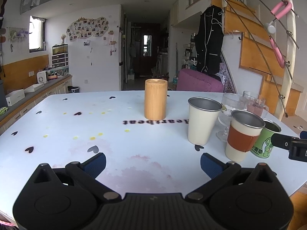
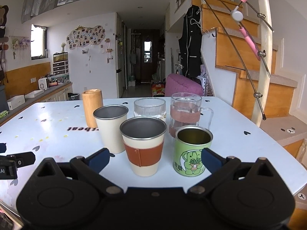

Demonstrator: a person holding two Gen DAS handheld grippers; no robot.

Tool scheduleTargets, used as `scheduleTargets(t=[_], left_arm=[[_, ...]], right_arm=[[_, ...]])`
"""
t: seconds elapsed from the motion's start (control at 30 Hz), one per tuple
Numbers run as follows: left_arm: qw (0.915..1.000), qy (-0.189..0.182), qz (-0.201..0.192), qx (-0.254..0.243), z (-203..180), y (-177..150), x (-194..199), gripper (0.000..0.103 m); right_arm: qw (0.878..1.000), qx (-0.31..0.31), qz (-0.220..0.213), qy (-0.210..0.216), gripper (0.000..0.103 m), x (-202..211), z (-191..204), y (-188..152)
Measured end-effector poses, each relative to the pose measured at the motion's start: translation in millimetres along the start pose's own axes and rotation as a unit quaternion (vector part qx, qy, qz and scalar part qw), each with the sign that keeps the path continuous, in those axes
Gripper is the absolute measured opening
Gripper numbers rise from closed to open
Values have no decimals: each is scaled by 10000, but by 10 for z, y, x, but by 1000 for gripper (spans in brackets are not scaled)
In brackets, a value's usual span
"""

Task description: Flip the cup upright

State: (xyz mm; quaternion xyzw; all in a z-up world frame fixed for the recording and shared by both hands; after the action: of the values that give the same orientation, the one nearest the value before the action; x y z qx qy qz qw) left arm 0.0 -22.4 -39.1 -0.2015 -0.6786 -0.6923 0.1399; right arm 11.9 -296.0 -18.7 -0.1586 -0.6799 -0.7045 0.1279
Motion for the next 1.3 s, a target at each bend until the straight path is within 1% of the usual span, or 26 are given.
scheduleTargets(t=[1.3], left_arm=[[10000, 29, 8, 33, 18, -4, -8, 103]], right_arm=[[10000, 13, 14, 36, 103, -13, 24, -3]])
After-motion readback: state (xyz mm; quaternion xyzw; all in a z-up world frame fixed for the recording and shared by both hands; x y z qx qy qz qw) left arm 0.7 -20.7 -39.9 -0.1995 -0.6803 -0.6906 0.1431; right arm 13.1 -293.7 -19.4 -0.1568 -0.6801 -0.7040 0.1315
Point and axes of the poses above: each gripper's, at about its wrist camera, not at the fingertips, and x roughly against the way its jaws point, z to its left, y to its top, the point moved 1 cm from there along -x, roughly the way its jaws point, and after that the axes turned 2 degrees about y, right-handed, at the moved point
